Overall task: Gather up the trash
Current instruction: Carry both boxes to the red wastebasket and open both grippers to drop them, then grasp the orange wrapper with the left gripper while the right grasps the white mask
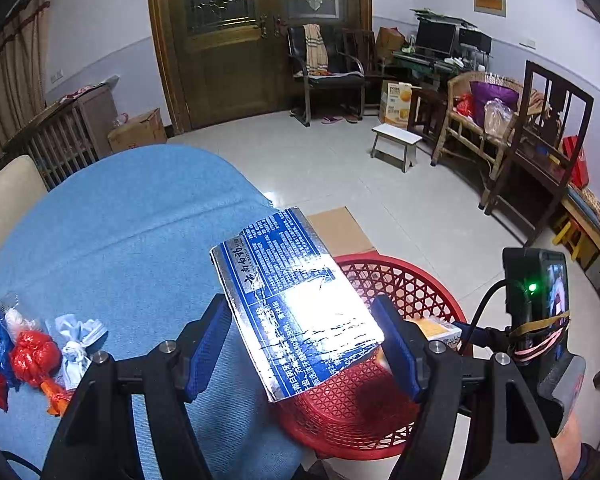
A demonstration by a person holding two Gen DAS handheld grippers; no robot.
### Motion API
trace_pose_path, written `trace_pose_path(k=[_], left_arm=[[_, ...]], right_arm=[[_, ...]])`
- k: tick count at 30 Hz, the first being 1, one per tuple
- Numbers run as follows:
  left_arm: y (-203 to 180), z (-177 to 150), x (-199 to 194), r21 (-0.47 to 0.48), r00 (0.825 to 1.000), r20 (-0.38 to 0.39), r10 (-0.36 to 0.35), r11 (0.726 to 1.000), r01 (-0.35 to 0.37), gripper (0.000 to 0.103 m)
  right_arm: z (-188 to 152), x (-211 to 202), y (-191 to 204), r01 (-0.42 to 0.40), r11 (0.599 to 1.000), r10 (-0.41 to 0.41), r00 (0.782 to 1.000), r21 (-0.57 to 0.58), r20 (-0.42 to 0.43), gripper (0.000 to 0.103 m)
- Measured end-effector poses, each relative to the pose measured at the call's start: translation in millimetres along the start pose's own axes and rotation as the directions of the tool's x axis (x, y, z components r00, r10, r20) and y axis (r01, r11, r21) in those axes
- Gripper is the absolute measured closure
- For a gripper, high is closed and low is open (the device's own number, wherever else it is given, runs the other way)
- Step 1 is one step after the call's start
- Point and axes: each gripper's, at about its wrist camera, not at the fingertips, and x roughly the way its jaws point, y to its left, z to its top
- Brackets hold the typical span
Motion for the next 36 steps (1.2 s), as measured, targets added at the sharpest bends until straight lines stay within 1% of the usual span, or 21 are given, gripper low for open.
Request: trace_pose_path(k=[3, 6, 13, 17, 19, 21, 24, 26, 28, 33, 36], left_arm=[[1.0, 2.3, 6.3, 0.002, 1.000, -0.012, -0.001, 1.000, 0.001, 0.030], [-0.3, 3.8, 11.0, 0.002, 1.000, -0.022, -0.002, 1.000, 0.002, 0.030], [-16.3, 3.4, 19.7, 0.035, 0.998, -0.052, -0.032, 0.999, 0.033, 0.029], [-31.4, 1.3, 32.0, 0.065, 0.992, -0.113, -0.064, 0.995, 0.071, 0.027], [-42.8, 0.4, 41.1, 0.110, 0.986, -0.158, -0.061, 0.991, 0.079, 0.024], [-50.9, -1.7, 45.7, 0.146, 0.983, -0.174, -0.051, 0.986, 0.077, 0.023], [-50.4, -0.5, 46.3, 0.117, 0.976, -0.198, -0.092, 0.986, 0.116, 0.023], [-44.5, 0.6, 41.9, 0.086, 0.972, -0.200, -0.123, 0.986, 0.142, 0.023], [-35.2, 0.9, 33.3, 0.071, 0.975, -0.179, -0.134, 0.986, 0.148, 0.023], [5.9, -4.2, 8.4, -0.010, 0.987, -0.118, -0.109, 0.994, 0.109, 0.023], [42.9, -14.8, -11.8, -0.082, 0.994, -0.083, -0.070, 0.995, 0.063, 0.023]], right_arm=[[1.5, -3.7, -4.5, -0.005, 1.000, 0.005, 1.000, 0.021, 0.023, 0.012], [7.3, -9.8, -9.0, -0.021, 0.999, 0.019, 0.999, 0.041, 0.047, 0.007], [19.6, -34.6, -28.9, -0.005, 0.994, -0.009, 0.992, 0.111, 0.129, 0.007], [22.1, -45.2, -41.2, -0.004, 0.989, -0.018, 0.988, 0.147, 0.151, 0.007], [22.8, -49.2, -45.2, -0.003, 0.987, -0.023, 0.987, 0.158, 0.160, 0.007], [22.8, -53.5, -48.5, -0.001, 0.986, -0.027, 0.986, 0.167, 0.166, 0.007], [22.0, -57.7, -51.0, 0.005, 0.986, -0.034, 0.985, 0.168, 0.169, 0.007], [21.5, -59.6, -50.7, 0.007, 0.986, -0.036, 0.985, 0.167, 0.171, 0.007], [21.1, -61.4, -48.5, 0.010, 0.987, -0.038, 0.985, 0.162, 0.170, 0.007], [22.6, -65.7, -32.4, 0.001, 0.992, -0.024, 0.983, 0.129, 0.179, 0.007], [23.6, -68.3, -14.3, -0.007, 0.996, -0.010, 0.983, 0.092, 0.184, 0.007]])
